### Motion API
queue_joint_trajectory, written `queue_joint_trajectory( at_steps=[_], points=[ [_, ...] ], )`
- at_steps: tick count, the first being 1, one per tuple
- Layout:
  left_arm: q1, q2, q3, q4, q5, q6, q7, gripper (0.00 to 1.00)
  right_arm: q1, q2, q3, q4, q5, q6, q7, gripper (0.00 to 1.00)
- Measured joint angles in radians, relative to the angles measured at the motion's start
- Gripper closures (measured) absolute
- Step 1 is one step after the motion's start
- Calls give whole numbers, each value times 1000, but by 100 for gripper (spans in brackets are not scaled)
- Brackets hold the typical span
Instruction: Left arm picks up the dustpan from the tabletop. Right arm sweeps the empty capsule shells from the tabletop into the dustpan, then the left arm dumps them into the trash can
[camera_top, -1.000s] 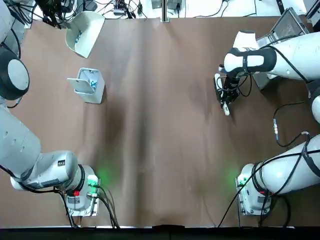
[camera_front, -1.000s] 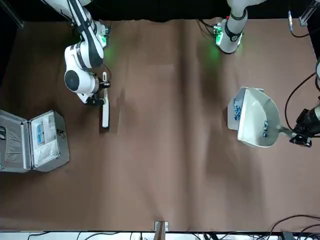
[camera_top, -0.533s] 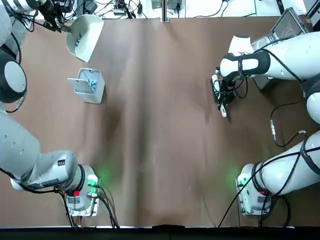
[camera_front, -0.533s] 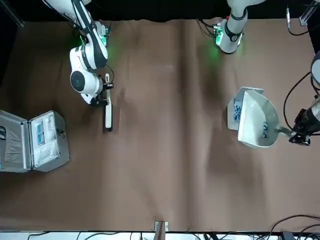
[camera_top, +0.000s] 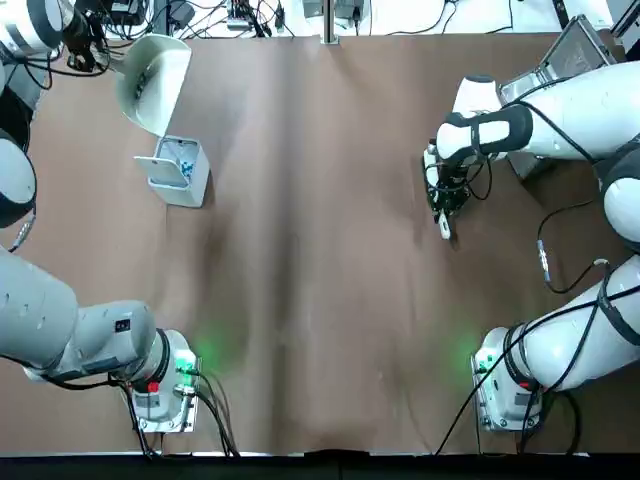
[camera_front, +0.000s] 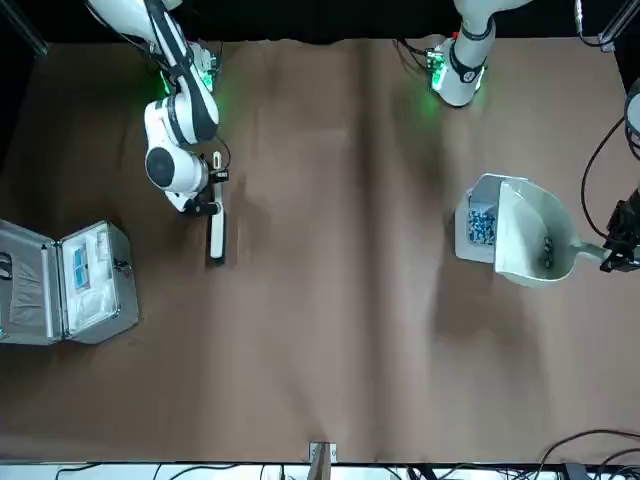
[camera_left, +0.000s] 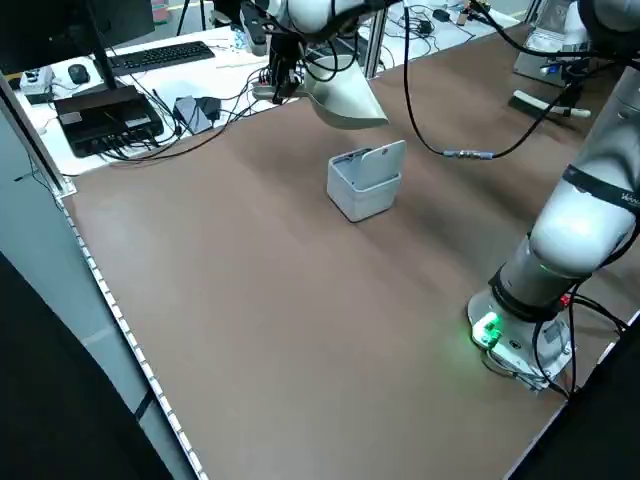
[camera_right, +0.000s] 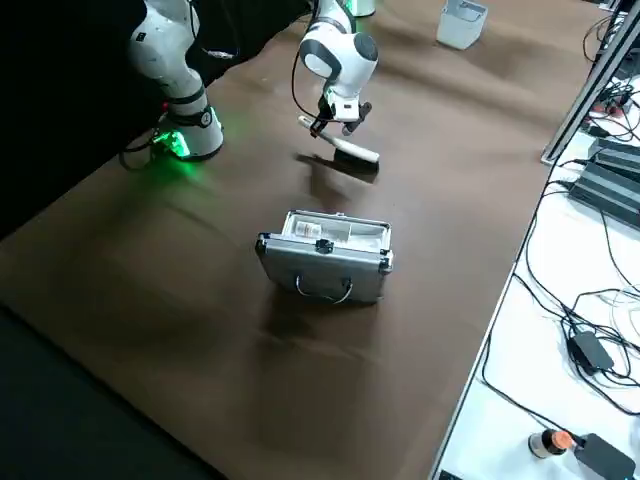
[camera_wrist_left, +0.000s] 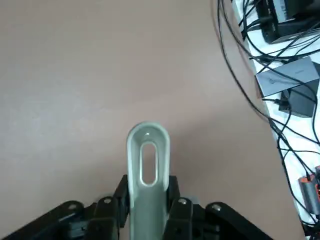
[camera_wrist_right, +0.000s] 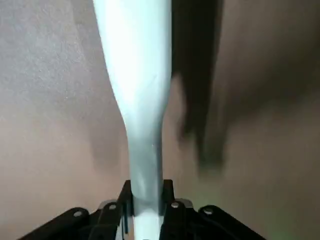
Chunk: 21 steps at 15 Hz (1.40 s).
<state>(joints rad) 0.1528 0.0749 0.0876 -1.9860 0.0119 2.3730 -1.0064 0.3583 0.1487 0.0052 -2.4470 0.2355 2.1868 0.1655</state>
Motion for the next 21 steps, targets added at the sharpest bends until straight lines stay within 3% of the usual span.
queue_joint_trajectory(
  at_steps=[4, 9, 10, 11, 17, 20, 21],
  points=[
    [-5, -3, 0, -50, 0, 116, 0, 67, 8, 11, 0, 0, 0, 1, 0, 73],
    [-11, -4, -1, -155, 0, 348, 17, 67, 8, 14, 0, 1, 0, 1, 0, 72],
    [-11, -9, 1, -202, 0, 434, 44, 67, 8, 16, 0, 2, 0, 1, 0, 60],
    [-11, -17, 2, -228, 0, 485, 60, 67, 8, 17, 0, 2, 0, 1, 0, 56],
    [-10, -124, 7, -369, 0, 744, 186, 67, 8, 17, -2, 10, 0, 1, 0, 51],
    [-12, -158, 3, -435, 0, 873, 233, 67, 8, 17, -2, 31, 0, -8, 0, 26],
    [-12, -167, 2, -456, 0, 916, 254, 67, 8, 17, -2, 48, 0, -28, 0, 24]
  ],
)
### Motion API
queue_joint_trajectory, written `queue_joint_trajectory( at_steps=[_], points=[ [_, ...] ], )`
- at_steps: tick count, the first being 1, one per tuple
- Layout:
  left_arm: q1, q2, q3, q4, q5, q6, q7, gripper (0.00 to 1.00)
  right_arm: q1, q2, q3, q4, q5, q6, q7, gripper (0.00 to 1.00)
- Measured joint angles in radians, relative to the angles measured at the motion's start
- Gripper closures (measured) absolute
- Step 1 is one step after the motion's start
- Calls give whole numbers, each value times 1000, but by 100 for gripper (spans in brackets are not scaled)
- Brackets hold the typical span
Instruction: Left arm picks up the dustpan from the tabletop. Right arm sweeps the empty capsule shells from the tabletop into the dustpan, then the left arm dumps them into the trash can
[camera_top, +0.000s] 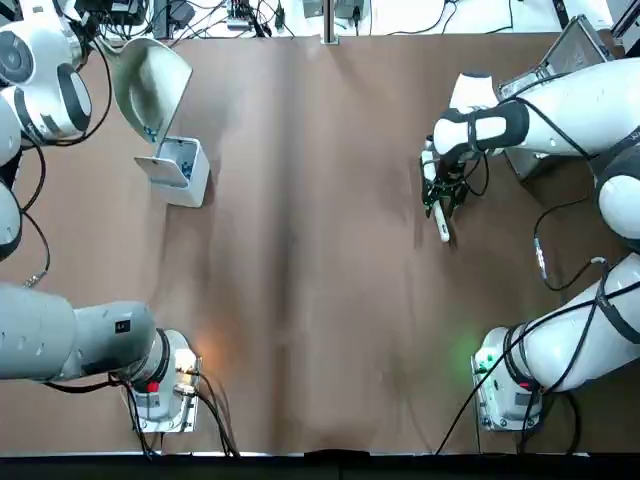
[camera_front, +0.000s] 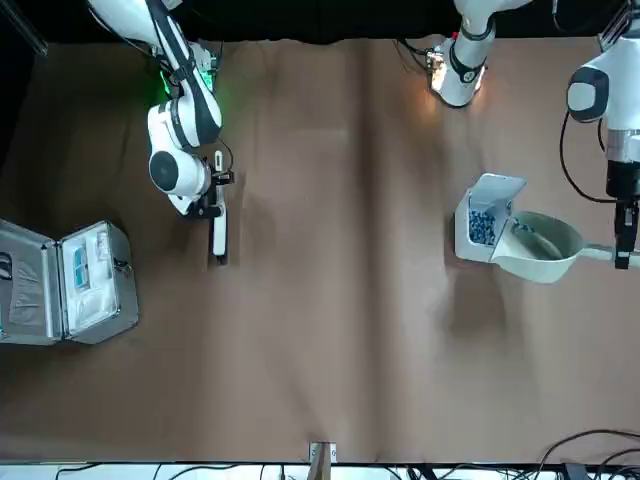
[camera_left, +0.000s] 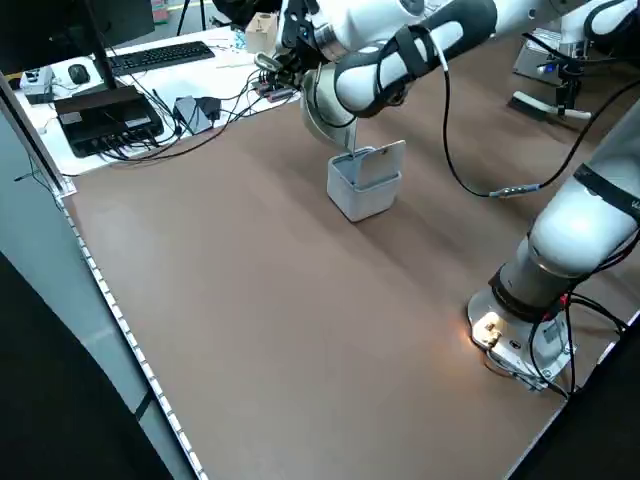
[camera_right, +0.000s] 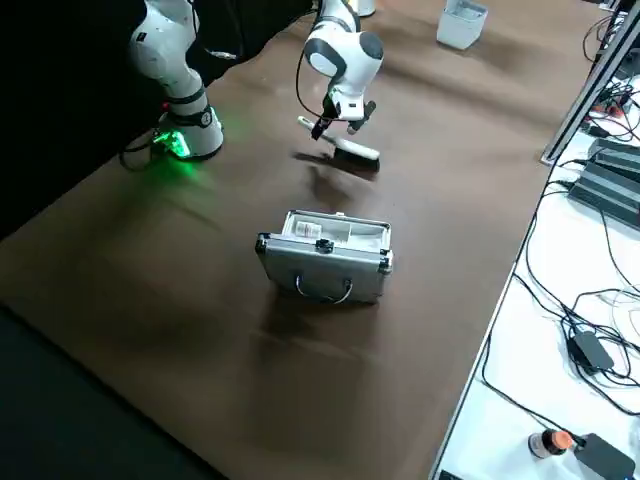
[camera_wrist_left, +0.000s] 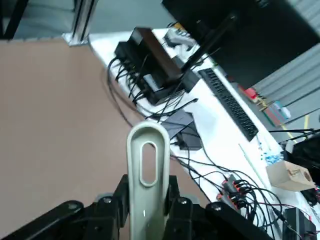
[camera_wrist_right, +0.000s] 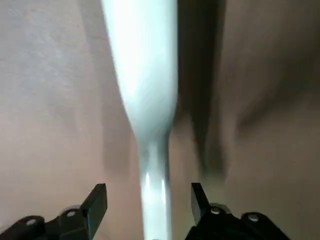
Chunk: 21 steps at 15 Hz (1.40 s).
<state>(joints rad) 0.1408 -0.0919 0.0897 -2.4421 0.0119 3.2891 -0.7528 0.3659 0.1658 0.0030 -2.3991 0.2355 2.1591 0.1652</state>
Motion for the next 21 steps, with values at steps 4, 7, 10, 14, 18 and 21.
queue_joint_trajectory(
  at_steps=[4, 7, 10, 14, 18, 21],
  points=[
    [0, -45, -6, -79, 0, 147, 68, 67, -19, -1, -9, 151, 0, -187, 0, 17],
    [0, -63, -27, -130, 0, 227, 73, 67, -85, -2, -16, 317, -1, -303, -6, 17],
    [0, -64, -36, -150, 0, 252, 74, 67, -163, -4, -19, 496, -2, -410, -36, 16],
    [0, -64, -37, -151, 0, 255, 75, 67, -286, -5, -25, 787, -55, -505, -85, 5],
    [0, -64, -37, -152, 0, 255, 77, 67, -319, -5, -25, 947, -174, -508, -87, 2],
    [0, -64, -37, -152, 0, 255, 80, 67, -324, -5, -25, 1033, -213, -532, -87, 1]
  ],
)
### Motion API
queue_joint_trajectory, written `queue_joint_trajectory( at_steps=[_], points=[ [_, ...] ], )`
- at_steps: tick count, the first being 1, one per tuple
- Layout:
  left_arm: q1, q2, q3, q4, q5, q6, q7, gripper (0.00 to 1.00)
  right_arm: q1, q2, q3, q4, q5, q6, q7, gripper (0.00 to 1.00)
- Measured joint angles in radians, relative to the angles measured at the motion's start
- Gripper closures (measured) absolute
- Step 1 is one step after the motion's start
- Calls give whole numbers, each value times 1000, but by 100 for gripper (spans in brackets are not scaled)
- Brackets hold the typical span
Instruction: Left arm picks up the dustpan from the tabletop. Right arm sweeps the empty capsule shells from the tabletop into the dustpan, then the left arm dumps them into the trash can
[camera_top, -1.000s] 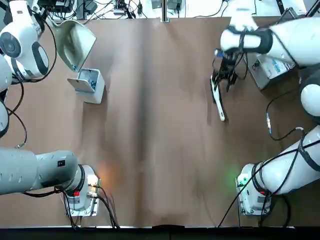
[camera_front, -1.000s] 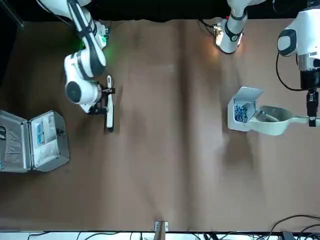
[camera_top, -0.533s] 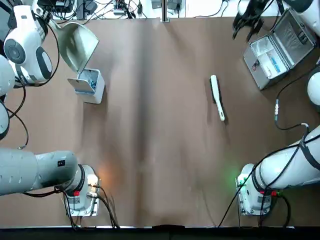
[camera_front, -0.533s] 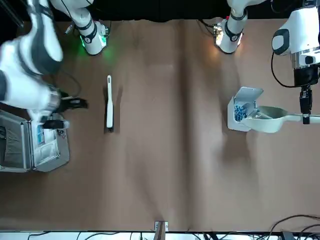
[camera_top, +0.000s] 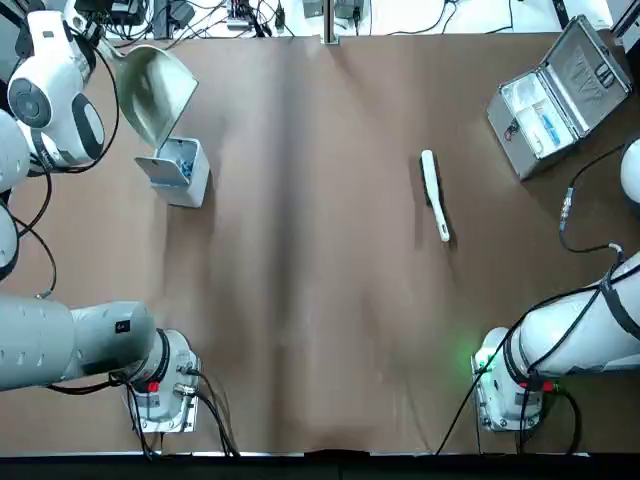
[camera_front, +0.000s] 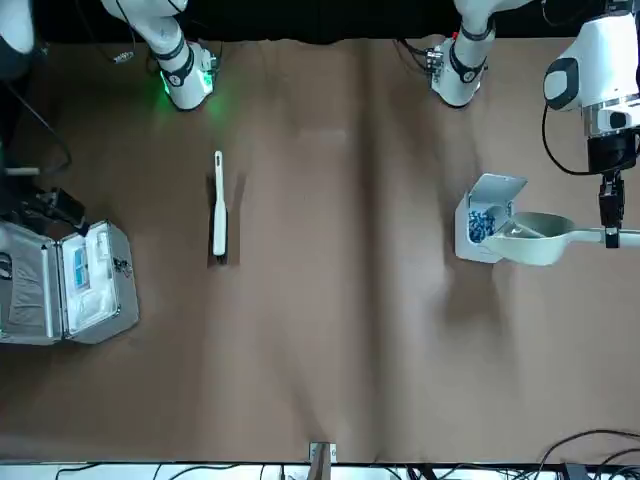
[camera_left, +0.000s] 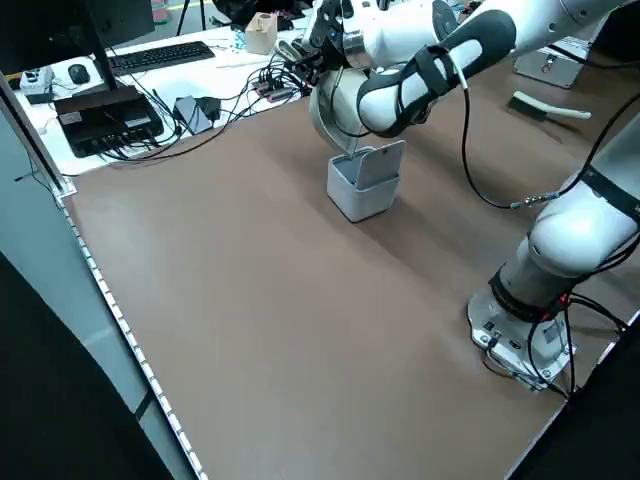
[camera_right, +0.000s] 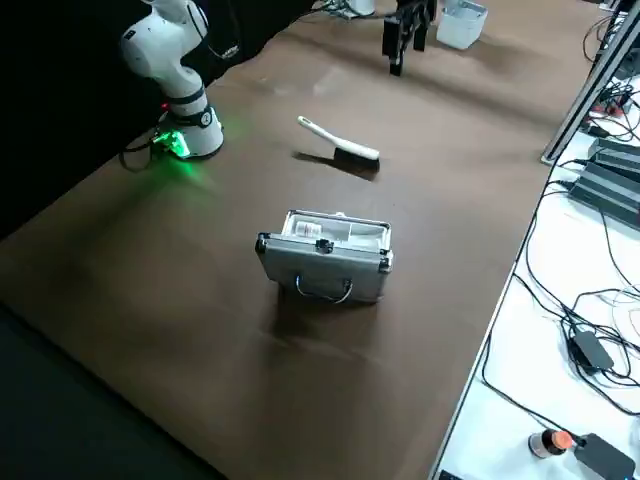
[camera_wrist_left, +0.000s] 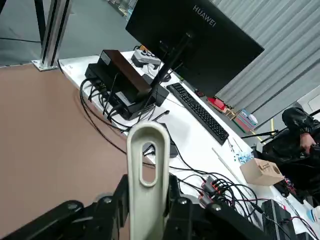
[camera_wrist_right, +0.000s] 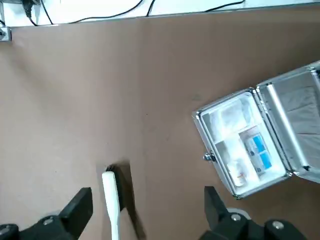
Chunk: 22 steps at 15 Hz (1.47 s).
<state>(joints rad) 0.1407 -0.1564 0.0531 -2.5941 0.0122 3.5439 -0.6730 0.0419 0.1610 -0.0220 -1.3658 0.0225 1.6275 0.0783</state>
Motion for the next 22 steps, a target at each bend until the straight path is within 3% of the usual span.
queue_joint_trajectory(
  at_steps=[6, 12, 22],
  points=[
    [0, 0, 0, 0, 0, 3, 28, 67, -13, -53, -9, 48, -24, -105, -55, 1],
    [0, 7, -10, -2, 0, 6, 33, 67, -20, -174, -9, -108, -24, -56, -67, 1],
    [2, 13, -11, 2, 0, 7, 47, 67, -24, -178, -10, -109, -31, -17, -78, 1]
  ],
)
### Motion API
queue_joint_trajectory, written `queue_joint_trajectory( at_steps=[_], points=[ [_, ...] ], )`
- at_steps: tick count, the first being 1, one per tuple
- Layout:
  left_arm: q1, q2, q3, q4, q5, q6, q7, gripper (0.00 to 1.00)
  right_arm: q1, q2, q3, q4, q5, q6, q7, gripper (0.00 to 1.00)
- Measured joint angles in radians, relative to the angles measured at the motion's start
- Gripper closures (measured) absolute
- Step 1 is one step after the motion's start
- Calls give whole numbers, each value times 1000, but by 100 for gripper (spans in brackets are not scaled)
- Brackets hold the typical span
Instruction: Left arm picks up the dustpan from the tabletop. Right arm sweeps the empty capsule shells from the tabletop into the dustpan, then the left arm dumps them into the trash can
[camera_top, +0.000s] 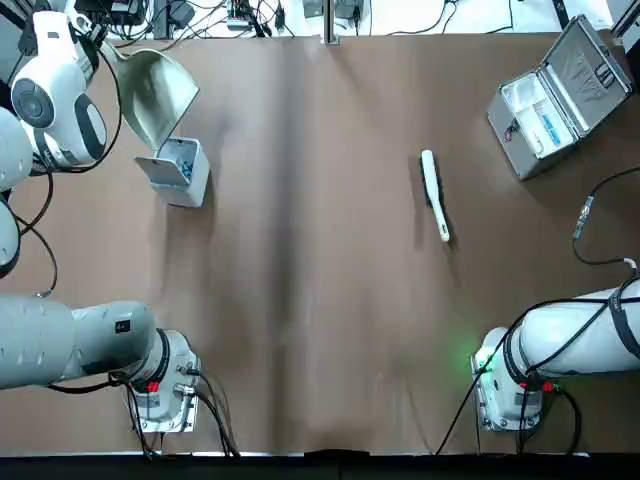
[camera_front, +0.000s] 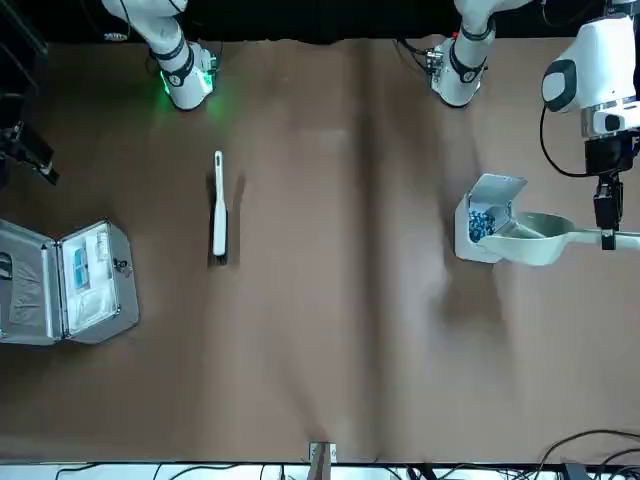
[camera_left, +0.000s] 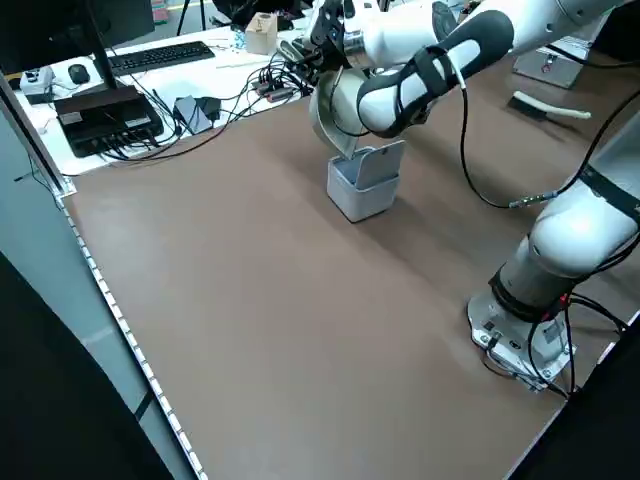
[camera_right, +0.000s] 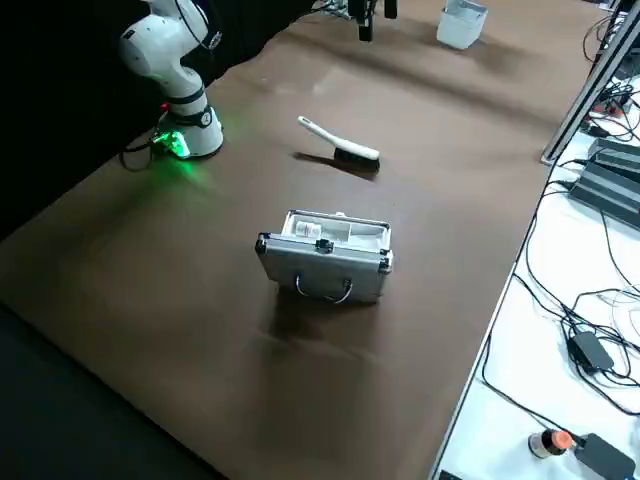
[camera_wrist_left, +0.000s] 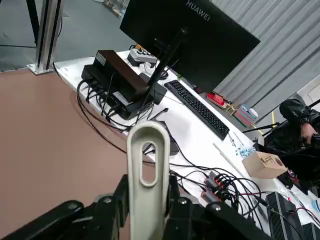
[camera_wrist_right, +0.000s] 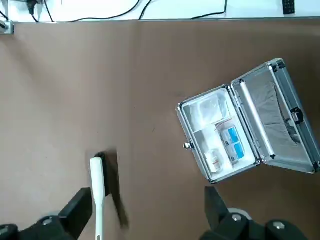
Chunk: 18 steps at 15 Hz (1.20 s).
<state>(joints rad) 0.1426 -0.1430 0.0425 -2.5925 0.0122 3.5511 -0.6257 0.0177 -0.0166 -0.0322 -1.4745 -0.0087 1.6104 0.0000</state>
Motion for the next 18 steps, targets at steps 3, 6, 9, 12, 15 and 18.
queue_joint_trajectory(
  at_steps=[3, 6, 9, 12, 15, 18],
  points=[
    [1, 2, 0, 5, 0, 0, 0, 67, -6, 0, -1, 0, 0, -6, -1, 1],
    [9, 15, 1, 39, 0, -22, 0, 67, -13, 0, -5, 0, 0, -30, 0, 1],
    [23, 38, 3, 121, 0, -139, 0, 67, -16, 0, -5, 0, 0, -48, 0, 1],
    [37, 52, 4, 222, -1, -298, -2, 67, -19, 0, -5, 0, 0, -67, 1, 1],
    [48, 77, 10, 331, -13, -480, -31, 67, -19, 0, -5, 0, 0, -67, 1, 1],
    [62, 128, 39, 474, -13, -705, -62, 67, -20, 0, -5, 0, 0, -66, 1, 1]
  ],
)
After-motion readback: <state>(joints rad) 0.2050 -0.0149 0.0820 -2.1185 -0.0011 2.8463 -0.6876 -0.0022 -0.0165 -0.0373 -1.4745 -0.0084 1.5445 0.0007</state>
